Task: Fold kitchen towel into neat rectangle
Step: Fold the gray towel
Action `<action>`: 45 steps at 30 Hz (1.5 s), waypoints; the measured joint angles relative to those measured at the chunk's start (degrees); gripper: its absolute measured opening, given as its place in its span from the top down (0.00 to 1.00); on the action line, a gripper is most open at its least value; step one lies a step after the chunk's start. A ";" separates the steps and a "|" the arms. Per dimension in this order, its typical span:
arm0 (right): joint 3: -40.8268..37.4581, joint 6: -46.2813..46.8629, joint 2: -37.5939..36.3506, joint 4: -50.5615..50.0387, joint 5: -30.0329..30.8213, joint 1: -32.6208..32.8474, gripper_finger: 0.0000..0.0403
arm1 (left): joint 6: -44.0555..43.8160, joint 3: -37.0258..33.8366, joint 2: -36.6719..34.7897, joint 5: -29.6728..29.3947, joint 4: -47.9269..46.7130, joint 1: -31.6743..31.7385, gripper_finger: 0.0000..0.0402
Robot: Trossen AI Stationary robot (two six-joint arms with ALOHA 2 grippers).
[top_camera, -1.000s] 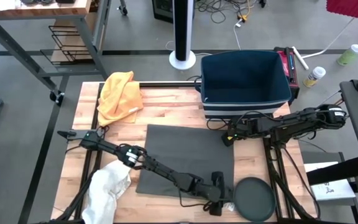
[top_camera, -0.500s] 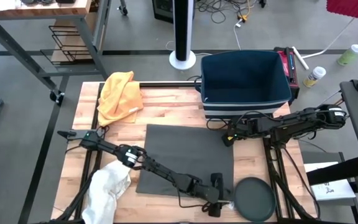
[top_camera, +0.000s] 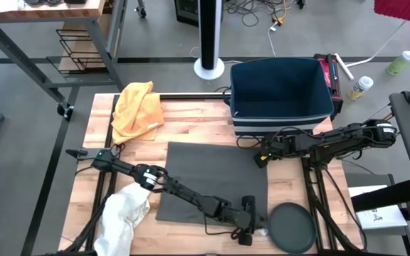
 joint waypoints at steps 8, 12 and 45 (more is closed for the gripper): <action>0.00 0.00 0.00 -0.02 0.01 0.00 0.43 | -0.04 -0.07 0.00 0.39 0.01 0.00 0.97; 0.00 0.00 0.00 -0.01 0.02 0.00 0.42 | 0.20 -0.11 -0.02 -0.87 0.24 -0.20 0.96; -0.04 2.23 -4.90 -0.48 -0.66 0.02 0.38 | 1.66 -0.37 -1.77 -3.49 -0.77 -0.85 0.99</action>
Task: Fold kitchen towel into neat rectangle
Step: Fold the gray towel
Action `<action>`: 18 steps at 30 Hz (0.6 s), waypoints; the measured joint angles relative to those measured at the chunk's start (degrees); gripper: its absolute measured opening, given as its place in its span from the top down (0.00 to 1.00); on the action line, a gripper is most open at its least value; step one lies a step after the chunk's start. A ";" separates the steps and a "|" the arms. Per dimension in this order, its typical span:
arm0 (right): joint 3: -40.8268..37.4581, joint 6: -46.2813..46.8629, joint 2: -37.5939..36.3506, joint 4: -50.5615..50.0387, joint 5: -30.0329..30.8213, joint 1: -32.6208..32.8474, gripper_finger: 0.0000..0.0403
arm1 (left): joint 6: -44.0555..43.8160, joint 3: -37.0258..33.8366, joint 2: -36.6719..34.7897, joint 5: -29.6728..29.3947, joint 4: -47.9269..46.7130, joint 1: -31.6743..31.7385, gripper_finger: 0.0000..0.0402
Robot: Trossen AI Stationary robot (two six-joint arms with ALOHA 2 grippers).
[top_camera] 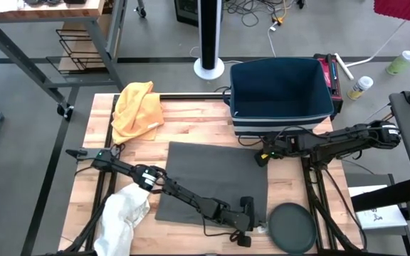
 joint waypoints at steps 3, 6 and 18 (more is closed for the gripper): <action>0.00 -1.10 -0.31 -0.42 -1.67 0.03 0.38 | -0.02 0.04 0.00 0.01 -0.12 0.00 0.99; 0.00 -0.65 -3.05 -3.04 -1.40 1.05 0.37 | -0.01 0.07 -0.10 -0.02 -0.84 -0.12 0.99; -0.86 5.52 -4.83 -1.75 1.81 1.75 0.31 | -0.02 -0.48 -0.22 -0.14 -0.18 -0.22 0.98</action>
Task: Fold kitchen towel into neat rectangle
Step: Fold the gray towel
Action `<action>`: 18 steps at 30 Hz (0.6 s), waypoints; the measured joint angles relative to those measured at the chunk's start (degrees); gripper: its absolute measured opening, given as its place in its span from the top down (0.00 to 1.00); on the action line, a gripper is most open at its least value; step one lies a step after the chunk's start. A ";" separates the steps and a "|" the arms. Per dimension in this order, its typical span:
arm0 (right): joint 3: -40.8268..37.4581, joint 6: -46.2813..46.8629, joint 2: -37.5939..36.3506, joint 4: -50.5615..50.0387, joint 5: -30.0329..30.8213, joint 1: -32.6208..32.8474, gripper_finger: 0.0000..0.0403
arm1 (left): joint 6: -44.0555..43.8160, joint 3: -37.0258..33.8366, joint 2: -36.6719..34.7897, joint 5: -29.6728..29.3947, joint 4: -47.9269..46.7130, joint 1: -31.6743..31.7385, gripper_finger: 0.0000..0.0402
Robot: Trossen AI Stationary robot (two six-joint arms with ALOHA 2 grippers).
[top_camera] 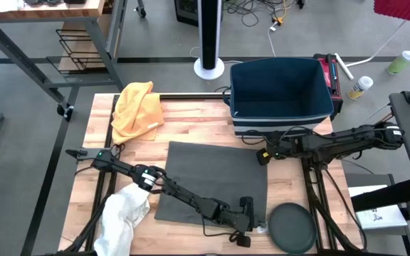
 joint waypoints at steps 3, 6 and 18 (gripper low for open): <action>-0.77 1.98 1.55 2.55 0.09 0.00 0.31 | 0.00 -0.02 0.00 -0.09 0.00 -0.02 0.98; -0.92 2.13 2.19 1.10 0.11 0.00 0.32 | 0.00 -0.02 0.00 -0.11 0.00 -0.04 0.98; -2.95 2.63 2.06 0.46 -1.34 0.13 0.36 | -0.02 -0.04 0.00 -0.15 -0.15 -0.24 0.98</action>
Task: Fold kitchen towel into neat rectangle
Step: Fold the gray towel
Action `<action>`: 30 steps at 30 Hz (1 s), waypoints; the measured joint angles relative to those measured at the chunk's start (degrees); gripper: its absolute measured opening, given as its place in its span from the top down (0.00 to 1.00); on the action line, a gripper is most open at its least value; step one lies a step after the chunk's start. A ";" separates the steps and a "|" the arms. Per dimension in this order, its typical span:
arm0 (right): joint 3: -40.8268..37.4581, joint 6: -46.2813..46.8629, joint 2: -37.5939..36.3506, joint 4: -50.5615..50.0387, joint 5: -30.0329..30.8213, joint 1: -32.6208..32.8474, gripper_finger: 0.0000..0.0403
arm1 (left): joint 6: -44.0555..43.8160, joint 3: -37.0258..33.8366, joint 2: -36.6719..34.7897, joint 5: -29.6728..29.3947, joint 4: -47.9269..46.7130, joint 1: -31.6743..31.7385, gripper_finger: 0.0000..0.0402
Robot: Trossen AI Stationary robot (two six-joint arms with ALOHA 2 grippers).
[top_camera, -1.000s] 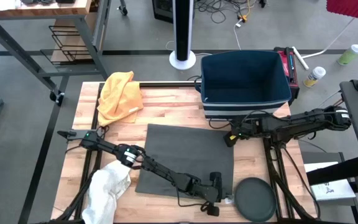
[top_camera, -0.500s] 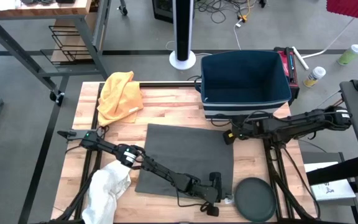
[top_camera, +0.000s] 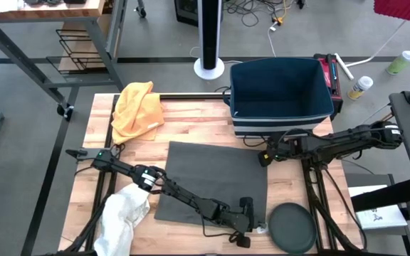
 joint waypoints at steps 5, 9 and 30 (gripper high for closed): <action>-0.05 -1.74 1.30 3.12 -0.88 0.00 0.41 | 0.02 0.00 0.00 0.00 0.00 0.00 0.98; -0.14 -4.04 1.87 6.30 -2.45 0.00 0.45 | 0.02 -0.02 0.00 0.00 0.00 0.00 0.98; -0.71 -5.91 1.98 2.65 0.17 0.00 0.57 | 0.01 -0.02 0.02 0.00 -0.07 -0.07 0.98</action>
